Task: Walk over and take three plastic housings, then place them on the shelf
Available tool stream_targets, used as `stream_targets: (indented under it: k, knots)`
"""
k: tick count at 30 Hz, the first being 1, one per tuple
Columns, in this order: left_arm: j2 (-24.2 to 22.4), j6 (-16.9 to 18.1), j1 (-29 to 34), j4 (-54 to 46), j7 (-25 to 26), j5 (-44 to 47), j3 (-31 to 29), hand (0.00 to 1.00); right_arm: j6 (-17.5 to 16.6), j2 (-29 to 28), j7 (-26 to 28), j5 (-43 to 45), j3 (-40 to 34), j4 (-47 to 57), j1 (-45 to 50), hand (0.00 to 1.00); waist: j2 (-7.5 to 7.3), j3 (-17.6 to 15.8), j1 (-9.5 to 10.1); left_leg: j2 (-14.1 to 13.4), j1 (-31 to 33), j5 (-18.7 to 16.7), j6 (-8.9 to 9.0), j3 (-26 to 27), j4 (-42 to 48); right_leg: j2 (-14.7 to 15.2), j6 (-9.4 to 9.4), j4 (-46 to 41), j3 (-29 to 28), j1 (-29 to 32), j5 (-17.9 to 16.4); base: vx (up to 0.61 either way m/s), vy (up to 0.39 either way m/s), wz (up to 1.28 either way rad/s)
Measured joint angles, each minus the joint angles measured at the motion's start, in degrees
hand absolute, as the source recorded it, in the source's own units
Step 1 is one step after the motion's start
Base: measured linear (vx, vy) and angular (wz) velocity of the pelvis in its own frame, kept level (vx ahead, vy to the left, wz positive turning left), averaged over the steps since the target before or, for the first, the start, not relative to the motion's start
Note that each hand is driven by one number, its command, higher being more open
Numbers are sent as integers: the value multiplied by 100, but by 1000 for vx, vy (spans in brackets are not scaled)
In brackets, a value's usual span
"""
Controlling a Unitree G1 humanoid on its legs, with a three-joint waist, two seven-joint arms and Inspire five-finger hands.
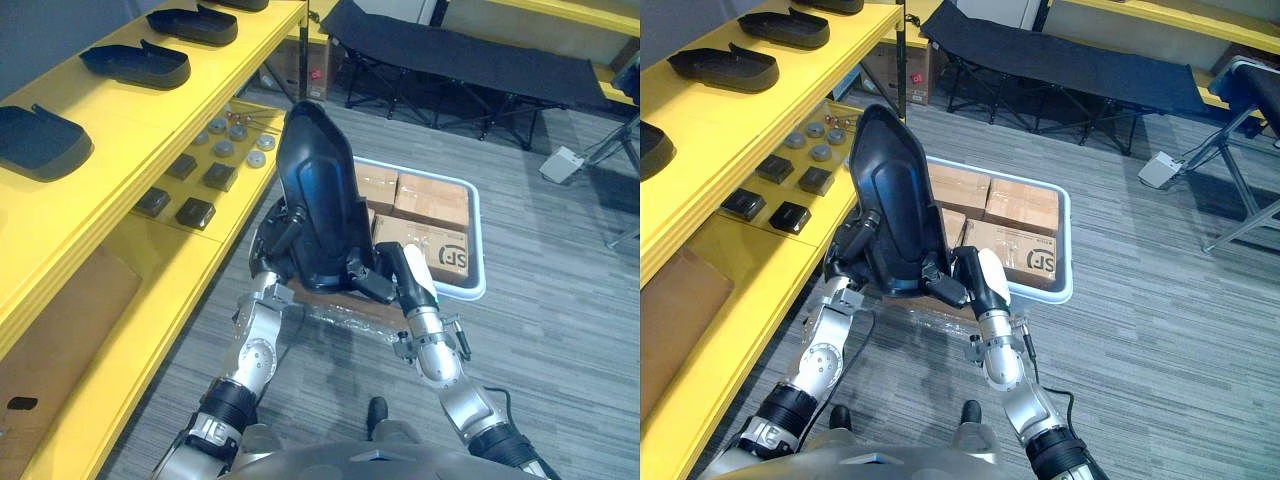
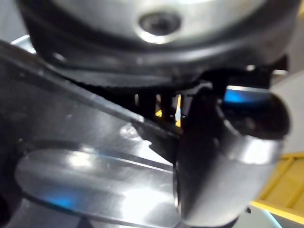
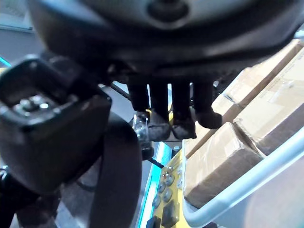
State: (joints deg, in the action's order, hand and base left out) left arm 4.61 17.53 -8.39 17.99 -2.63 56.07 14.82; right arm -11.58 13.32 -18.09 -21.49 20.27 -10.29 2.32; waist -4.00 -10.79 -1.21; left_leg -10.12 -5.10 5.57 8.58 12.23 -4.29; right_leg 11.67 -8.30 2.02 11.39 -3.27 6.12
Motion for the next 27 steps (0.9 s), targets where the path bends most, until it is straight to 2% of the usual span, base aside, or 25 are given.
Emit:
stream_targets:
  k: [3,7,9,12,16,19,21,22,23,25,27]
  knots:
    - [94,72,233,0,-390,-15,-11,0,-48,-5,-33,36,129,6,181,100,34,25,-44,2,-32,-3,1,16,-1,1,-1,12,-15,-22,0,-9,5,-3]
    - [125,263,368,-53,-403,-506,-13,0,-53,6,-103,549,297,21,316,100,103,90,-24,2,-32,-5,0,12,-1,1,-1,30,-7,-35,1,0,0,0]
    - [114,315,552,-293,-123,-1039,-42,0,-138,-11,-102,922,350,38,410,100,144,157,-10,4,-31,-9,1,1,-3,0,-2,38,14,-45,0,0,0,0]
    - [91,318,1080,-968,465,-2365,-165,0,-434,-73,-81,1504,134,547,630,100,249,230,-19,6,-25,-9,2,-16,-13,1,-4,38,40,-44,-9,-2,2,1]
    - [88,316,1684,-1742,1315,-4231,-549,0,-950,-243,179,2676,-868,1169,889,100,357,321,-36,4,-22,-5,6,-86,-22,3,-2,20,115,-79,-71,-14,4,9]
    - [99,320,1969,-2100,2124,-5583,-865,0,-1214,-249,544,3676,-1398,1308,1215,100,408,387,-40,4,-15,-6,7,-106,-44,5,2,16,152,-79,-113,-7,4,6]
    - [117,318,2139,-2321,2917,-6645,-1133,0,-1305,-299,1125,4832,-1723,1346,1647,100,464,428,-52,4,29,-9,15,-108,-44,5,34,19,158,-40,-134,0,0,0]
    - [118,318,2152,-2332,2974,-6709,-1137,0,-1305,-308,1176,4925,-1743,1347,1685,100,470,437,-53,4,39,-9,16,-108,-44,5,34,19,158,-29,-134,0,0,0]
    - [121,318,2215,-2381,3296,-6988,-1169,0,-1304,-367,1447,5358,-1821,1347,1879,100,497,468,-64,5,69,-4,13,-107,-44,5,33,20,156,3,-131,0,0,0]
    - [98,322,2283,-2426,3612,-7073,-1208,0,-1296,-504,1750,5737,-1860,1347,2148,100,528,488,-84,3,67,-11,20,-102,-43,3,21,20,152,6,-126,0,0,0]
    - [81,356,2292,-2426,3711,-6984,-1208,0,-1260,-592,1913,5810,-1846,1345,2328,100,532,490,-94,4,67,-15,22,-91,-43,3,21,20,137,17,-126,0,0,0]
